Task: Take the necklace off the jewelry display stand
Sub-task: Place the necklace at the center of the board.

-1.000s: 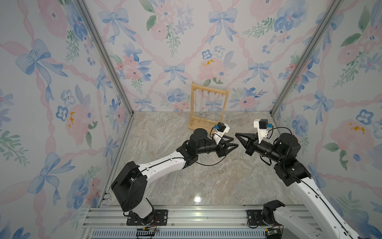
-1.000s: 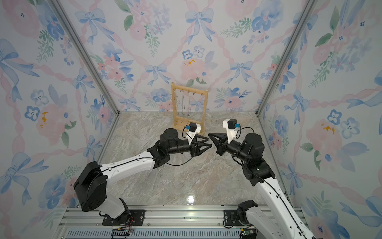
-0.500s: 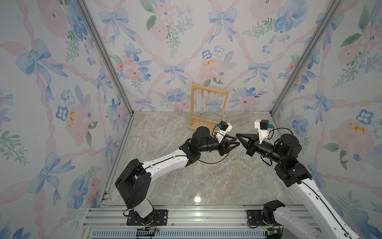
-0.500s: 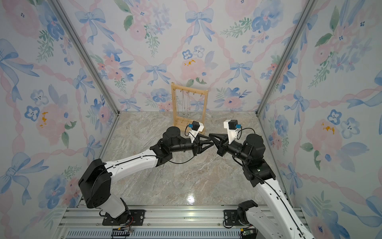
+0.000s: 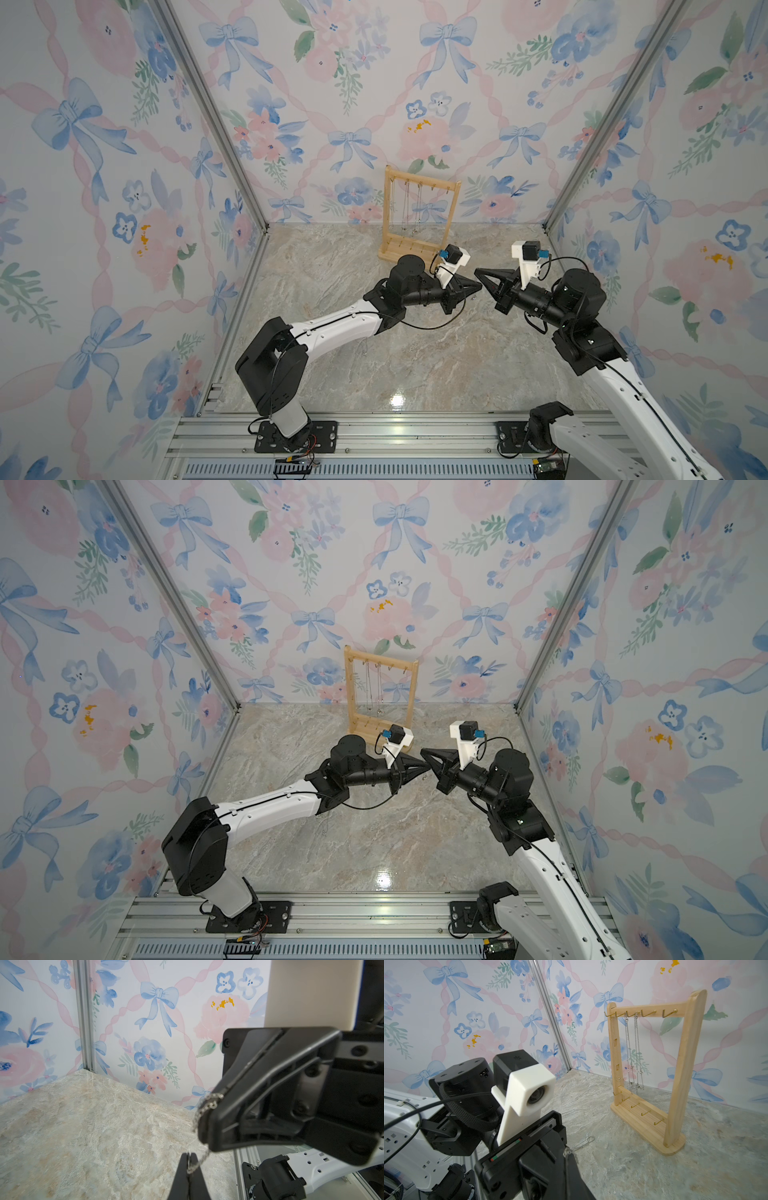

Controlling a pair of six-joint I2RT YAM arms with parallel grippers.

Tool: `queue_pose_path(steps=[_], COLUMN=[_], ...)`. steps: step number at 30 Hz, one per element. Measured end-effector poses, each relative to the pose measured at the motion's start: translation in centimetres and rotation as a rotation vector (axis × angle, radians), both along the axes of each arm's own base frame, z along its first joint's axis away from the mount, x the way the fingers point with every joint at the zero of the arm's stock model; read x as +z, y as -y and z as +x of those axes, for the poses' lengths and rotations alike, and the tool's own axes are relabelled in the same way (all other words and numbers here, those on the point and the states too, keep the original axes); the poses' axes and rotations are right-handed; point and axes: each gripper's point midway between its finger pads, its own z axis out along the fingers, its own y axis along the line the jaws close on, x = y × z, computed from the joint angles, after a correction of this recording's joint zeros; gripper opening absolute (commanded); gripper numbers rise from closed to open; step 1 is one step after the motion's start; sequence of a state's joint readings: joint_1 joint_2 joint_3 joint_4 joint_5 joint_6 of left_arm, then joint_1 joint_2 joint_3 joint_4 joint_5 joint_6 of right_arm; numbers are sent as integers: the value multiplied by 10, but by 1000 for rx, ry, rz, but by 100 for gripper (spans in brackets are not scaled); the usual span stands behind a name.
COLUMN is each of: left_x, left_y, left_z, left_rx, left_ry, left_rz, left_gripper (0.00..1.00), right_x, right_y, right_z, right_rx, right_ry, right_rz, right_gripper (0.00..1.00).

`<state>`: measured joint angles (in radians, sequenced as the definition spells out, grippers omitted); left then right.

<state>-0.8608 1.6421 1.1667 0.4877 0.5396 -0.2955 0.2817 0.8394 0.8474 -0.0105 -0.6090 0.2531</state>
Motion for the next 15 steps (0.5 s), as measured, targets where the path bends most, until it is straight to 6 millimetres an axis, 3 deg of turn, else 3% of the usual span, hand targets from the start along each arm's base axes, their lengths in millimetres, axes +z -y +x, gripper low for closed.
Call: queue_pose_path(steps=[9,15], left_x=[-14,-20], left_y=[-16,-46], left_z=[-10,-23], left_rx=[31,102], left_ry=[-27,-62], left_rz=[8,3], left_gripper=[0,0], right_x=[-13,-18], right_y=[-9,-36], right_z=[-5,-23], right_rx=[48,154], right_ry=[-50,-63], right_rz=[-17,-31], right_gripper=[0,0])
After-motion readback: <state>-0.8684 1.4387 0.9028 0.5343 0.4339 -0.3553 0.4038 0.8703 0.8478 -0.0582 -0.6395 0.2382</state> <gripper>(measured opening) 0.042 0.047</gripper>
